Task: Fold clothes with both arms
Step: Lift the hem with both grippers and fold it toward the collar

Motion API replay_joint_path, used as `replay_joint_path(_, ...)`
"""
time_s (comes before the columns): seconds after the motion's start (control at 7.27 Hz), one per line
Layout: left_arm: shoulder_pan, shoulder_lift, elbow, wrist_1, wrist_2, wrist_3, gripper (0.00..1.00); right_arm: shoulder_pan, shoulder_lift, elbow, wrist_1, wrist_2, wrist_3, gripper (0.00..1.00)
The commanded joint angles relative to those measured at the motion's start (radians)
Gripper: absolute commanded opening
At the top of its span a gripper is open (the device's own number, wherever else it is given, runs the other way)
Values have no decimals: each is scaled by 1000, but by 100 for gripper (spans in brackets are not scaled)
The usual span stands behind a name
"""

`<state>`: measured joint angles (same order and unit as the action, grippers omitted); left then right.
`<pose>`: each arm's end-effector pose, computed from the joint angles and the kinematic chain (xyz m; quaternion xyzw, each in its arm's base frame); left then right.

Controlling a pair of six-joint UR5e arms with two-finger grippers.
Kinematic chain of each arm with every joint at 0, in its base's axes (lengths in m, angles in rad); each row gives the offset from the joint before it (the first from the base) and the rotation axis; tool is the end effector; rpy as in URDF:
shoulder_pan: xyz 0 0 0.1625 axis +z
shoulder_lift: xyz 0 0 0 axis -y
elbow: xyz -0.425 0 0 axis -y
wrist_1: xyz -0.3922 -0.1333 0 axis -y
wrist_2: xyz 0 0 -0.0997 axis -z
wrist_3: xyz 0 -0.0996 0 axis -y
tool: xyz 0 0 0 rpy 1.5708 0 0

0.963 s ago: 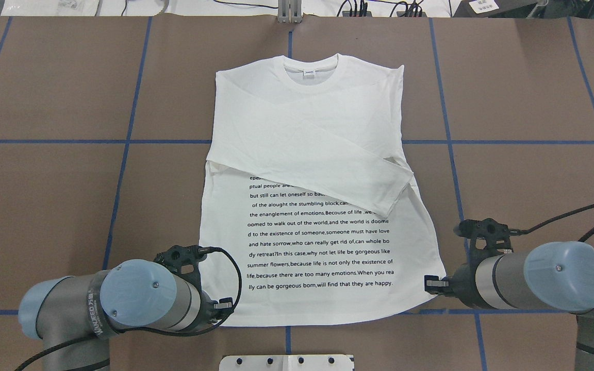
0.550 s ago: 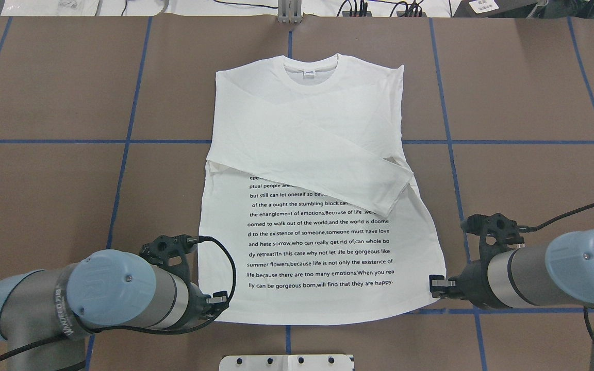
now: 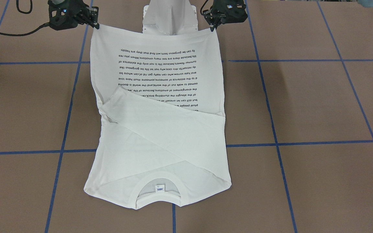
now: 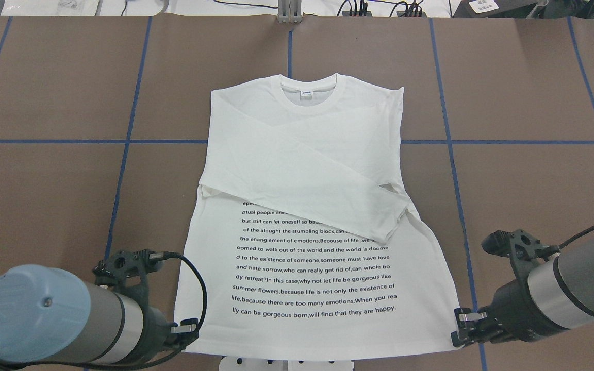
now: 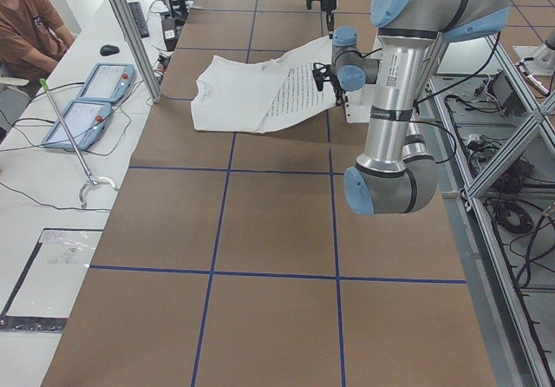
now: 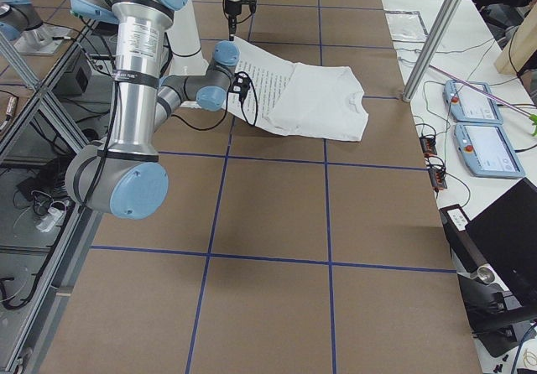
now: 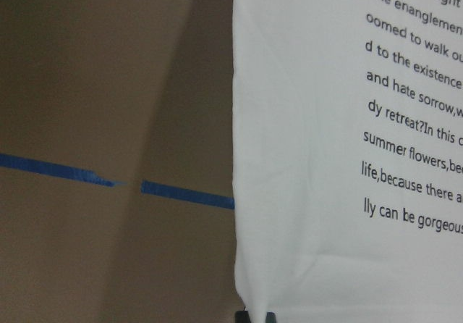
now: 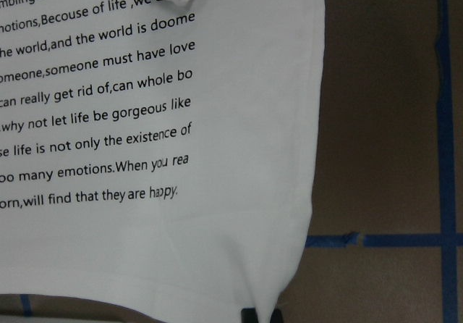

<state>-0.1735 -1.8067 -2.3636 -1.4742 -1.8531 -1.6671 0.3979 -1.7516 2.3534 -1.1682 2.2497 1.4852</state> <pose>0.4131 -0.1796 0.2167 -0.1084 0.4494 -0.0563 0.8849 -0.3098 -0.2070 0.3160 -0.1747 -0.5106 -0.0298 0.8414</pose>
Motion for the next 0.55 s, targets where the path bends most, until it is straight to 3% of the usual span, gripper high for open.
replay_joint_path(0.0,54,7,-106,109,-34,-11,0,10,-12,39,1,161,1,0)
replay_joint_path(0.41,1,-17,-83,106,-28,3,0,193,53,-11,2,143,-19,0)
